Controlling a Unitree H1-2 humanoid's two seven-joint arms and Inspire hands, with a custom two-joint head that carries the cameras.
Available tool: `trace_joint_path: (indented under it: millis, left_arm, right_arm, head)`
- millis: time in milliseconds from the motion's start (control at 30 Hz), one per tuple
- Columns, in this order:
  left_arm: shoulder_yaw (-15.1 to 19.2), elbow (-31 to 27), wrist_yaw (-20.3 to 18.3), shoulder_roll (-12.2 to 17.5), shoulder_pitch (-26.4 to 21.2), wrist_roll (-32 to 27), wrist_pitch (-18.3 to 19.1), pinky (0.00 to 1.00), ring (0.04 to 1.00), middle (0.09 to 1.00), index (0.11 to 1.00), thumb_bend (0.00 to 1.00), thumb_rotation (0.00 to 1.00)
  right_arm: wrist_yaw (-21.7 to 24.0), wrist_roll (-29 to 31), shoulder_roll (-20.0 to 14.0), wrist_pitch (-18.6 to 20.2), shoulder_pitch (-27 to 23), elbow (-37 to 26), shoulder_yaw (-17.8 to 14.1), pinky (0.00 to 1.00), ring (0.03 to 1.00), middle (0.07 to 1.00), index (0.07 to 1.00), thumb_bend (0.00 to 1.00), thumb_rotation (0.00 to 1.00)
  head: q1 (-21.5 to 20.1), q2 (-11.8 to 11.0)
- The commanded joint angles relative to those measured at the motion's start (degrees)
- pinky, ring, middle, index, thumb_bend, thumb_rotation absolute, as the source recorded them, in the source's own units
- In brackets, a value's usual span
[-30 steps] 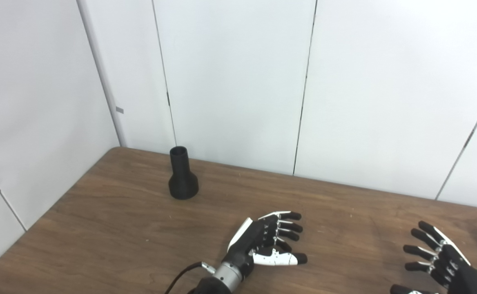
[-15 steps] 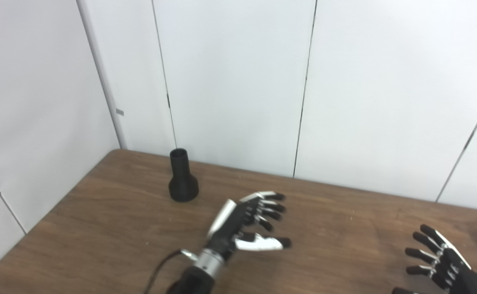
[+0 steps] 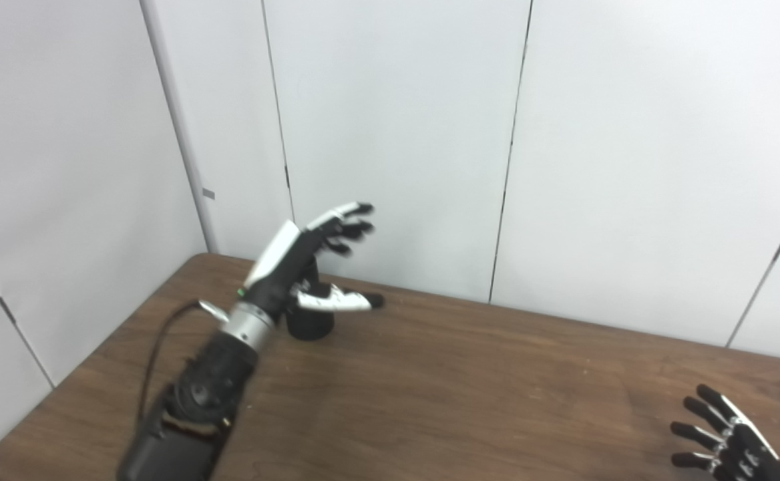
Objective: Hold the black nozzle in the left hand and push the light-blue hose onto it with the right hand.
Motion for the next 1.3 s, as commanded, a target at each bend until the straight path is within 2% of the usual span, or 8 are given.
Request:
trace_joint_path:
  millis: [0, 167, 300, 500, 633, 867, 1033, 1267]
  left_arm:
    - [0.99, -0.38, 3.51, 2.51, -3.11, 4.15, -2.01, 0.76, 0.864, 0.846, 0.852, 0.78, 0.17]
    - [1.4, -0.79, 7.99, 3.78, -4.64, 14.27, 2.1, 0.81, 0.905, 0.883, 0.864, 0.79, 0.15]
    - [2.15, 0.0, 8.78, 3.67, -5.13, 17.45, 6.39, 0.87, 0.947, 0.916, 0.874, 0.84, 0.2]
    - [1.16, -0.04, 4.09, 3.99, -5.17, 19.85, 17.75, 0.95, 0.999, 0.985, 0.94, 0.98, 0.27]
    - [0.39, 1.98, 0.13, 4.34, -5.25, 22.13, 24.28, 1.0, 1.0, 0.986, 0.986, 1.0, 0.38]
    - [2.29, 6.55, -7.3, 2.18, -5.13, 25.83, 25.25, 1.0, 1.0, 0.93, 0.996, 1.0, 0.45]
    - [2.12, 10.51, -10.04, 2.31, -5.19, 25.0, 25.25, 1.0, 1.0, 0.963, 0.983, 1.0, 0.45]
    - [3.06, 9.96, -16.5, 1.03, -5.11, 27.14, 25.25, 1.0, 1.0, 0.984, 0.974, 1.0, 0.45]
  right_arm:
    - [0.51, 1.0, -0.86, -2.54, -2.28, -0.62, -0.35, 0.61, 0.779, 0.881, 0.911, 0.63, 0.0]
    - [0.84, 1.2, -1.23, -2.9, -2.67, 0.21, -0.41, 0.61, 0.778, 0.877, 0.914, 0.62, 0.0]
    - [0.98, 1.6, -1.23, -2.65, -2.76, 0.0, -0.62, 0.61, 0.778, 0.872, 0.916, 0.62, 0.0]
    - [0.9, 1.66, -1.07, -2.58, -2.74, -0.32, -0.58, 0.61, 0.775, 0.872, 0.916, 0.62, 0.0]
    - [0.84, 1.94, -1.17, -2.58, -2.83, -0.38, -0.85, 0.61, 0.772, 0.871, 0.916, 0.61, 0.0]
    - [0.54, 1.33, -1.28, -2.11, -2.61, -1.16, -0.94, 0.61, 0.752, 0.867, 0.908, 0.59, 0.0]
    - [0.28, 0.71, -1.48, -1.8, -2.43, -1.66, -0.87, 0.62, 0.743, 0.869, 0.908, 0.56, 0.0]
    - [0.27, 0.61, -1.68, -1.91, -2.59, -1.48, -0.73, 0.6, 0.742, 0.868, 0.91, 0.54, 0.06]
  head:
    - [0.15, -0.11]
    - [0.01, -0.05]
    - [-0.02, -0.01]
    - [-0.09, 0.24]
    - [-0.18, 0.55]
    - [0.04, 1.22]
    - [-0.22, 1.49]
    - [-0.64, 1.87]
